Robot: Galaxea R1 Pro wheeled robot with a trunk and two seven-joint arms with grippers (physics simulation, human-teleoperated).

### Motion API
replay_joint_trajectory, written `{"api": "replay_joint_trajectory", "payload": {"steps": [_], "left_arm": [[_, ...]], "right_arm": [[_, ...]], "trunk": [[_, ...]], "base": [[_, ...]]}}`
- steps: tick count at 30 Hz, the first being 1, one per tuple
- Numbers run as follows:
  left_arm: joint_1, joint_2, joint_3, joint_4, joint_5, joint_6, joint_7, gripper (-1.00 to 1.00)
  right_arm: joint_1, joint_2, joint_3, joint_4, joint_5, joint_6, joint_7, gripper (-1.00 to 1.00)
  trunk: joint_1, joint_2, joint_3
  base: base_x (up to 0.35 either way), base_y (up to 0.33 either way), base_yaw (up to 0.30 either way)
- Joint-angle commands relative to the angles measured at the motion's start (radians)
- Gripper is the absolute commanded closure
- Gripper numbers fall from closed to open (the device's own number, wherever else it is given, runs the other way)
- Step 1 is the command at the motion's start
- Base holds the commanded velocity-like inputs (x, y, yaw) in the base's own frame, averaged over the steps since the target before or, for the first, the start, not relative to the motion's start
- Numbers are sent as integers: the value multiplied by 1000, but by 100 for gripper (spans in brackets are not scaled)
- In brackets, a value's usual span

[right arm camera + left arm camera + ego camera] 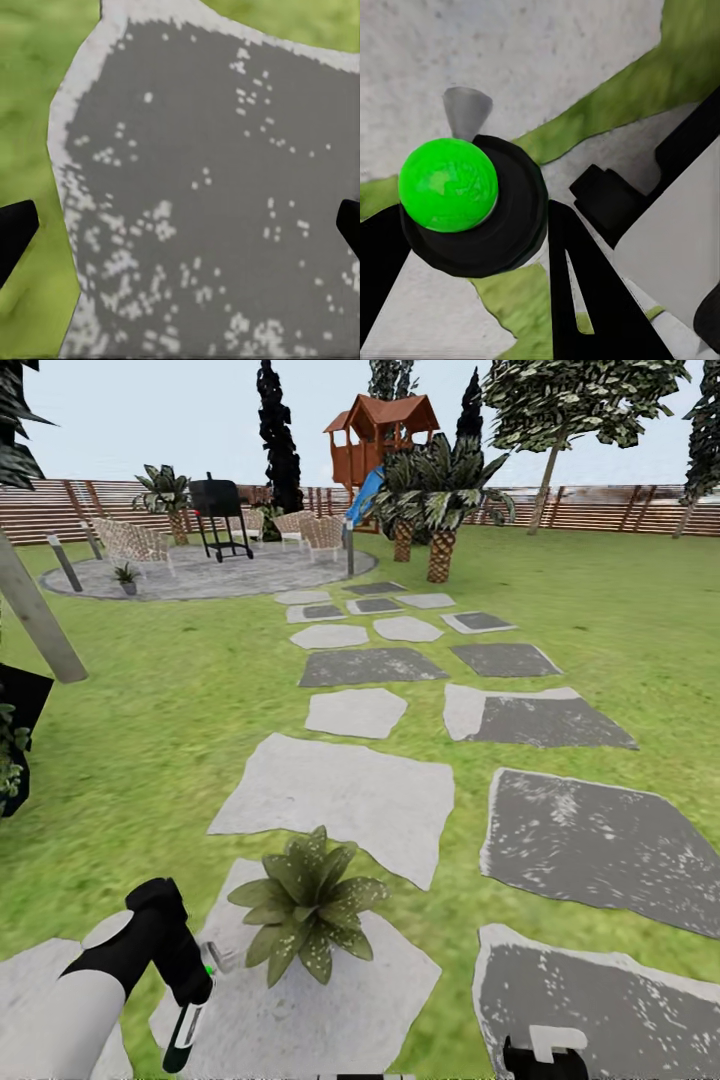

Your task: Pick up the pesticide atomizer in the garden and spray insectifuge to fully cover both potted plants in the garden.

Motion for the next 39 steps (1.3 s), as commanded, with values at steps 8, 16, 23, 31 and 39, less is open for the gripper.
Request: {"api": "replay_joint_trajectory", "payload": {"steps": [8, 16, 23, 31, 39], "left_arm": [[0, -1, -11, 0, -9, 23, -16, 100], [6, -3, -76, -1, -9, 28, -20, 100], [3, -2, -75, -2, 1, 30, -21, 100], [14, 11, -67, -1, 5, 23, 23, 100], [19, 22, 48, 14, 7, 7, 116, 100]], "right_arm": [[-1, 1, -9, 2, 7, -2, -7, -100], [-1, 0, -11, 1, 6, -2, -8, -100], [-1, -1, -12, 1, 6, -3, -9, -100], [-1, -1, -12, 1, 6, -2, -9, -100], [-1, 0, -9, 1, 6, -4, -9, -100]], "trunk": [[0, 0, -1], [0, 0, -1], [0, 0, -1], [0, 0, -1], [0, 0, -1]], "base": [[147, 294, -157], [-9, 326, -264], [37, 257, -265], [6, 9, -265], [0, 0, -156]]}}
